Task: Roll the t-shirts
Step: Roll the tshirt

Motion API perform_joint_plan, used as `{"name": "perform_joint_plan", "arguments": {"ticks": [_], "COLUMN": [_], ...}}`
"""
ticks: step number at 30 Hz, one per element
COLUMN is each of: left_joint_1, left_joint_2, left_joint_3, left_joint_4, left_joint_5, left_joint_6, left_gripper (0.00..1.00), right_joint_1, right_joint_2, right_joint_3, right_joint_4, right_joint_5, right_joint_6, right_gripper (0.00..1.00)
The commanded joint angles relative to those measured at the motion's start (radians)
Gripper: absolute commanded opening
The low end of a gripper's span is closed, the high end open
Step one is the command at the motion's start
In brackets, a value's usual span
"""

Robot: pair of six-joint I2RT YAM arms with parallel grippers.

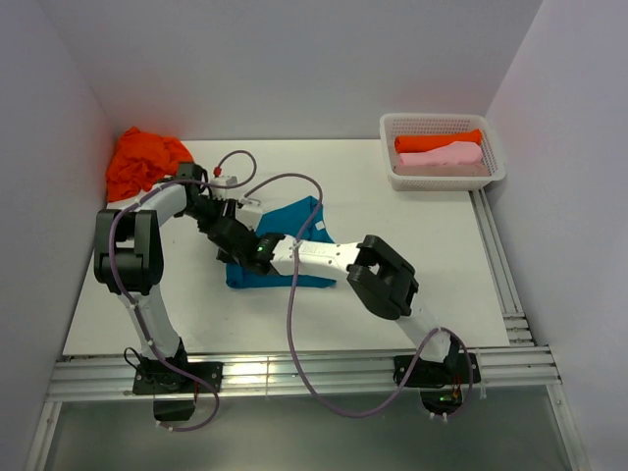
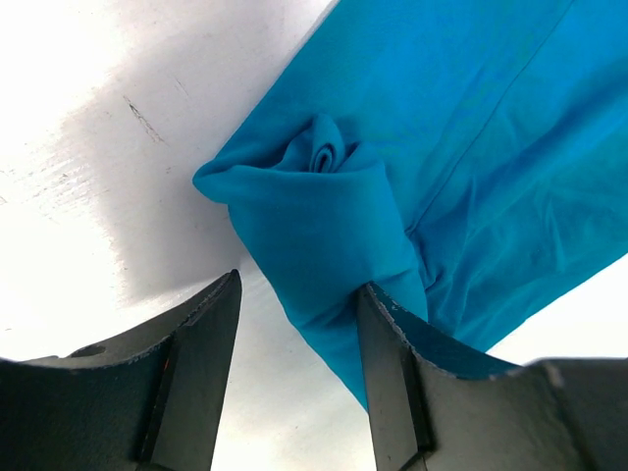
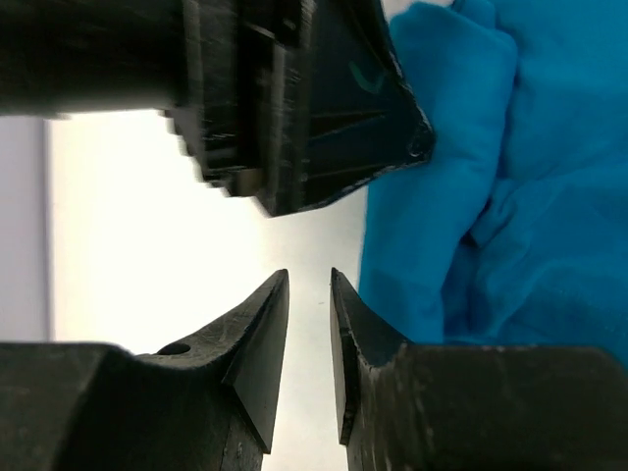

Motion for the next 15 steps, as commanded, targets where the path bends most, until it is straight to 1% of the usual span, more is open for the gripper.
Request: {"name": "perform_joint_plan", "arguments": {"ticks": [1,8,11,15], "left_joint_1": [-0.013,-0.015,-0.013,-0.015], "left_joint_2": [0.016,0.019,0.019,0.018], "left_joint_3": [0.031,0.048,0.06,0.078], "left_joint_4": [0.026,0.014,0.006,-0.004], "left_joint_5": [-0.03,-0.019,-0.015,-0.009], "left_joint_6": [0.0,0.007,0.008,0.013], "left_gripper": [0.56,0.59,0.61,0.61], "right_joint_1": [0.0,0.006,0.011,0.016], "right_joint_2": [0.048,0.083,0.086,0.089], "right_joint_3": [0.055,0.08,0.087,0.078], "right_joint_4": [-0.056,-0.179,-0.22,-0.24], "right_joint_5": [0.024,0.09,0.124,0.148], "right_joint_6": [-0.026,0.002,0.011,0.023], "right_gripper": [0.31,0.32,0.38,0.42]}}
